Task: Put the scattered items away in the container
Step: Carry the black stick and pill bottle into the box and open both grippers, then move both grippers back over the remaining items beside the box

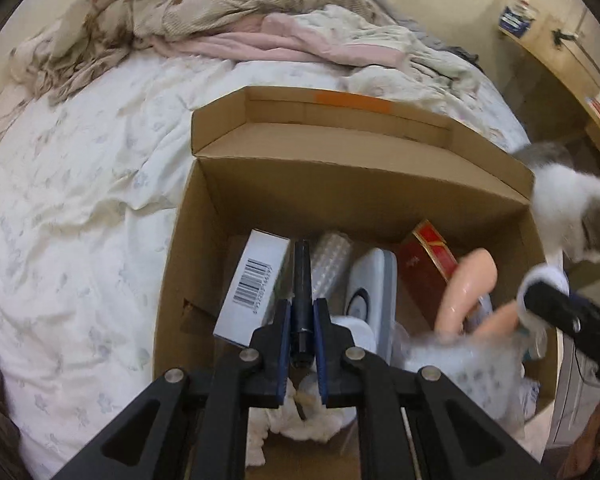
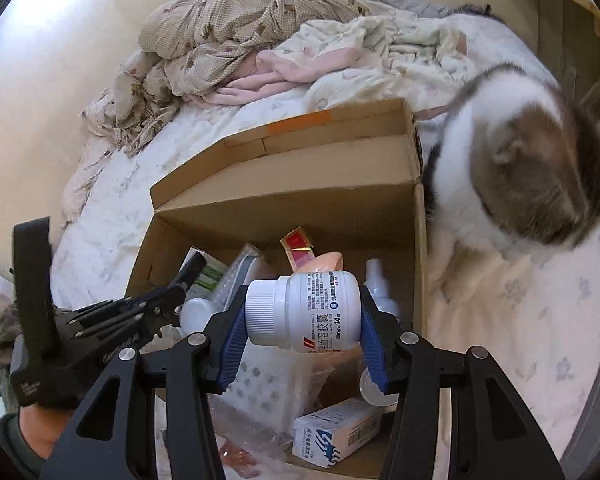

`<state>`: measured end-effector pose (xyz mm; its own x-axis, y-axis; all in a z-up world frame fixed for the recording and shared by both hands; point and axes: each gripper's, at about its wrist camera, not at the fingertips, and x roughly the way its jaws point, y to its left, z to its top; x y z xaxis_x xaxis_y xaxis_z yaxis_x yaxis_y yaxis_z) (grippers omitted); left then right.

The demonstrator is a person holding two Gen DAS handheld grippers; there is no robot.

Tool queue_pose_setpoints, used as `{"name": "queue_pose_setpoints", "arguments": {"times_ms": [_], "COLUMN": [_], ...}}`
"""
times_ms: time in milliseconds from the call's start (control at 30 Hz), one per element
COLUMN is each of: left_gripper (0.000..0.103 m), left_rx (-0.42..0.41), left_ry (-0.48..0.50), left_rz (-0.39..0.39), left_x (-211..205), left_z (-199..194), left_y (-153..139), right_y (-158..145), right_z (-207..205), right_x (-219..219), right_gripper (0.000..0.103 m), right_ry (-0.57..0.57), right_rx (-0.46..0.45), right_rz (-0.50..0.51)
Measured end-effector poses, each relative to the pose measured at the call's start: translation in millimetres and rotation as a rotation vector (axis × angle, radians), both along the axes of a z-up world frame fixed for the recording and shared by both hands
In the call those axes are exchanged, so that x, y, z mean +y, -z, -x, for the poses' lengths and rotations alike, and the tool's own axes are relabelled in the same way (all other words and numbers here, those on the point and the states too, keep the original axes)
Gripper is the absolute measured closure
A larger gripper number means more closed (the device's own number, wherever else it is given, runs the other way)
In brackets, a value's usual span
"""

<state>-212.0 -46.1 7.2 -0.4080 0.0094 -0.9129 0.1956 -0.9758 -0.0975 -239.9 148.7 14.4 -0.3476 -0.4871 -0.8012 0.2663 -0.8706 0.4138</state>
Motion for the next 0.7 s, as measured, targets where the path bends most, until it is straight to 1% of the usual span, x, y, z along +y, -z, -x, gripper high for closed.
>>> {"name": "queue_pose_setpoints", "arguments": {"times_ms": [67,133,167,200,233,267,300,333,433,567,700], "left_gripper": [0.092,0.092,0.088,0.081,0.062,0.049,0.045,0.043,0.041,0.041,0.041], "left_rx": [-0.003,-0.007,-0.008,-0.019,-0.031,-0.028,-0.008,0.013,0.050,0.067,0.112], "left_ry": [-0.009,-0.012,-0.015,-0.018,-0.029,-0.042,-0.053,-0.062,-0.062,-0.052,-0.047], "left_rz": [0.014,0.024,0.030,0.041,0.056,0.063,0.058,0.047,0.011,0.015,0.000], "left_x": [0.3,1.7,2.5,3.6,4.4,4.2,3.6,2.8,1.5,0.9,-9.5], "left_z": [-0.1,-0.8,-0.9,0.1,0.8,0.5,-1.9,-4.6,-12.4,-27.1,-58.6], "left_y": [0.9,-0.1,-0.6,-1.3,-2.4,-4.6,-10.3,-15.8,-29.8,-44.6,-60.9], "right_y": [3.4,4.4,5.4,6.6,7.5,8.0,8.3,6.9,0.5,-10.2,-27.2], "right_z": [-0.2,-0.6,-0.4,0.6,1.0,1.4,1.2,0.2,-4.2,-11.2,-24.2], "right_x": [0.1,-3.2,-4.0,-3.9,-3.2,-2.3,-1.4,0.2,1.3,0.3,4.0], "right_gripper": [0.049,0.048,0.048,0.047,0.045,0.040,0.038,0.036,0.036,0.036,0.036], "right_ry": [-0.002,-0.003,-0.002,0.003,0.003,-0.001,0.000,0.007,-0.008,-0.025,-0.044], "right_rx": [-0.021,-0.016,-0.019,-0.031,-0.046,-0.062,-0.070,-0.068,-0.053,-0.026,0.031], "right_rz": [0.013,-0.017,-0.026,-0.025,-0.010,0.017,0.032,0.034,0.052,0.075,0.146]}}
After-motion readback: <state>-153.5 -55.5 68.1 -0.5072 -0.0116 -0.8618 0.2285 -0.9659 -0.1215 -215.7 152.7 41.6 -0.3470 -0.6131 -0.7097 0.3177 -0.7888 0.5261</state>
